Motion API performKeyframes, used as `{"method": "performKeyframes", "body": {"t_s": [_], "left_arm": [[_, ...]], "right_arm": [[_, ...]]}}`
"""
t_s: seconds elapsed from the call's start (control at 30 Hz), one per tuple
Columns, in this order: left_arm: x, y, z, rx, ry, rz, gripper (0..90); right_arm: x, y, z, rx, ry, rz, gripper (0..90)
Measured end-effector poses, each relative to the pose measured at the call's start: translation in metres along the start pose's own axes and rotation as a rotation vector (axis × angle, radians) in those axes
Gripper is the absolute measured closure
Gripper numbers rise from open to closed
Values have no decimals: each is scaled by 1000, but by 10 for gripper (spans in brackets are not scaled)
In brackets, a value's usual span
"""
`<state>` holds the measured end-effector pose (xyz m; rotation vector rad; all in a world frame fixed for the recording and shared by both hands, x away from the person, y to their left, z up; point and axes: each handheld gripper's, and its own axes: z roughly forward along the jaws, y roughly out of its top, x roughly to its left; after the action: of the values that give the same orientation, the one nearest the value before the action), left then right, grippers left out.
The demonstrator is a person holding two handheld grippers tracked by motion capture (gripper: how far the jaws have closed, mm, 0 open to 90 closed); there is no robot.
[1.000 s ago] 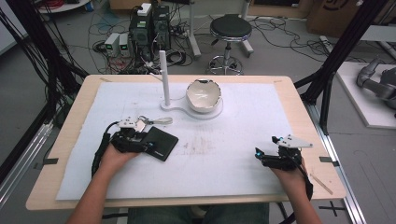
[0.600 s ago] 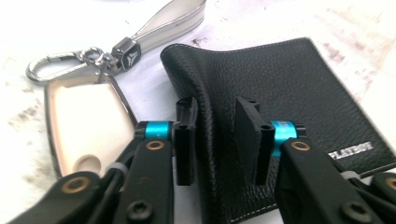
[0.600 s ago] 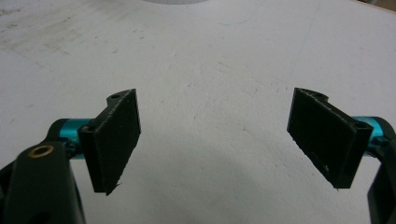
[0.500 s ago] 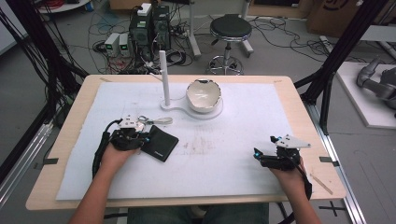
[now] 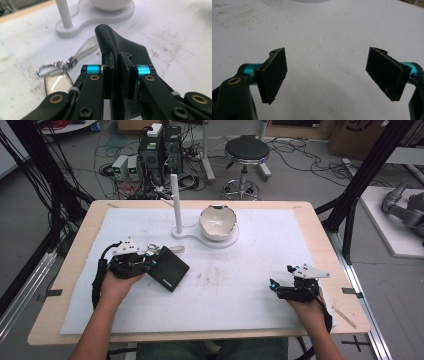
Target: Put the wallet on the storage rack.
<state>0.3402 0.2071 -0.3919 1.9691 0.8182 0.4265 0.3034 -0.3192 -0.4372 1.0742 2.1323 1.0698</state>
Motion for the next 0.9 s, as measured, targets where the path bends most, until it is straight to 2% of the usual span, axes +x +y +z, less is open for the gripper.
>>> {"method": "performKeyframes", "body": {"t_s": [0.17,0.23,0.27,0.33,0.4,0.43,0.47,0.73,0.9], "left_arm": [[-8,24,-11,-35,-2,34,823],[-10,28,-12,-46,-1,38,823],[-13,36,-13,-66,-13,38,823],[-14,41,-12,-69,-19,44,823],[-17,51,-9,-74,-21,53,823],[-19,62,-7,-73,-17,71,823],[-19,62,-7,-73,-17,71,823],[-21,106,8,-75,0,115,823],[-18,121,15,-80,0,112,823]], "right_arm": [[2,1,1,2,0,2,174],[2,2,1,2,1,-1,174],[1,2,1,-1,3,-2,174],[1,2,1,1,4,0,174],[1,2,2,1,5,2,175],[1,2,2,0,6,-1,174],[1,2,2,0,6,-1,174],[5,4,7,2,21,-16,174],[7,5,7,4,25,-20,175]]}}
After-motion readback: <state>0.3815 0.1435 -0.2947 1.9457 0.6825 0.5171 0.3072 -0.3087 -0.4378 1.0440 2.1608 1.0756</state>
